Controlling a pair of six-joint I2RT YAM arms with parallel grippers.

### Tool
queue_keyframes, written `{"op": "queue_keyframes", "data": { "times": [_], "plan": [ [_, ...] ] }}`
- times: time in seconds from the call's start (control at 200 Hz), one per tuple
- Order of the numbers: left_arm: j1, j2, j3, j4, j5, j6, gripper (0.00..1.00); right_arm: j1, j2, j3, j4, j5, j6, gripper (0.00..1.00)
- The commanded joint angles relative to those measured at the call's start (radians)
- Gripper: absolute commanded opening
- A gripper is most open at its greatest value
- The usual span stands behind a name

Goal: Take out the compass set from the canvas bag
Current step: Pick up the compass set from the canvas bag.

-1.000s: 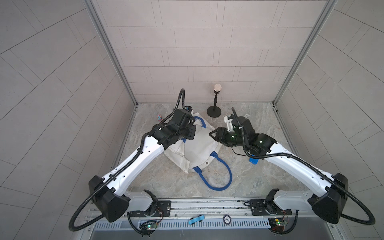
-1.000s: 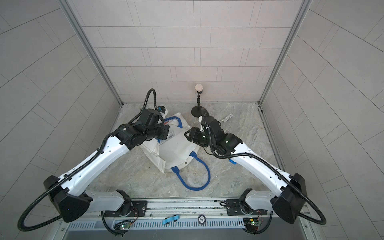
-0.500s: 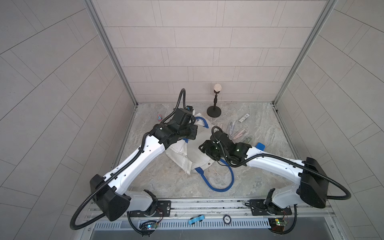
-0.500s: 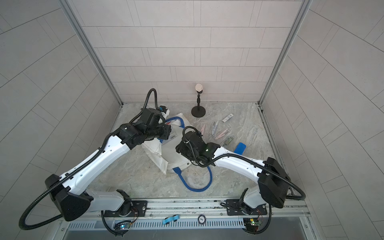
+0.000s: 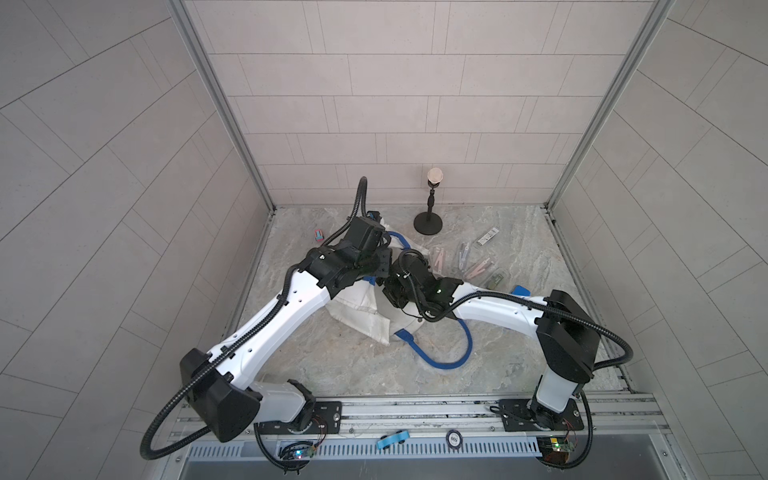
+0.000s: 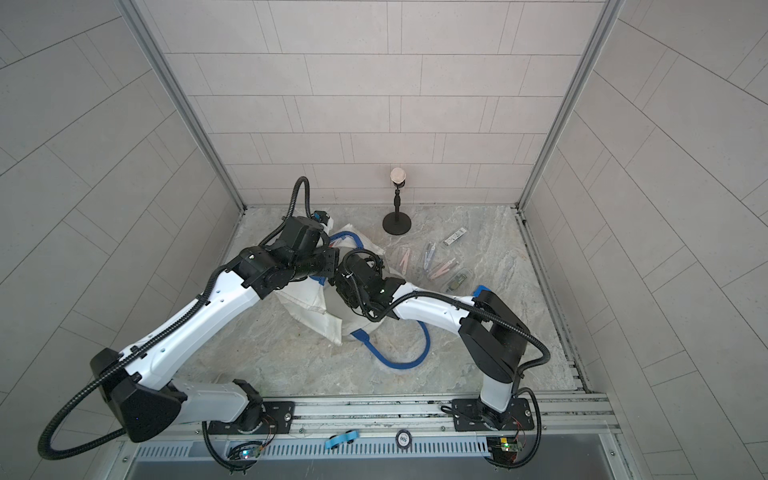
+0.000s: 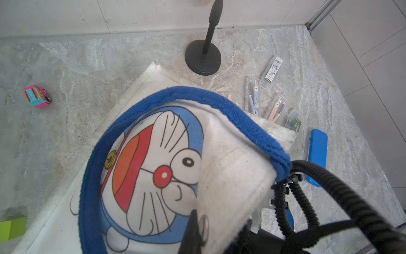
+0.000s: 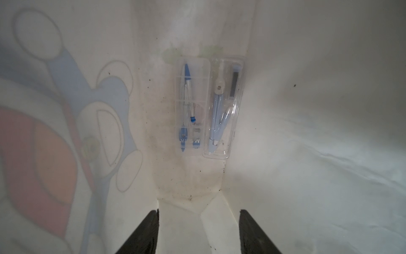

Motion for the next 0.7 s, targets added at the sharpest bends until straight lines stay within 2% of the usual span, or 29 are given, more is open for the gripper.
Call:
{"op": "queue_keyframes", "data": {
  "times": [0.0,0.15,0.24,0.375,0.52,0.695],
  "plan": [
    [-0.005,0.013,0.048,0.013,-0.007,-0.016,0.00,0.040,-0.039,-0.015,0.004,0.021,0.110,0.64],
    [-0.005,0.039,0.063,0.010,0.000,-0.009,0.00,0.055,-0.092,-0.114,0.019,0.025,0.178,0.65],
    [-0.006,0.051,0.078,0.005,0.003,0.004,0.00,0.035,-0.156,-0.240,0.086,0.042,0.202,0.63],
    [-0.006,0.071,0.096,-0.003,0.009,0.018,0.00,-0.025,-0.282,-0.405,0.144,0.036,0.159,0.62],
    [-0.005,0.075,0.100,0.002,0.018,0.018,0.00,-0.056,-0.265,-0.361,0.096,-0.028,0.034,0.59],
    [-0.005,0.079,0.114,-0.001,0.035,0.011,0.00,-0.055,-0.063,-0.228,0.202,-0.095,0.049,0.56]
  ]
}}
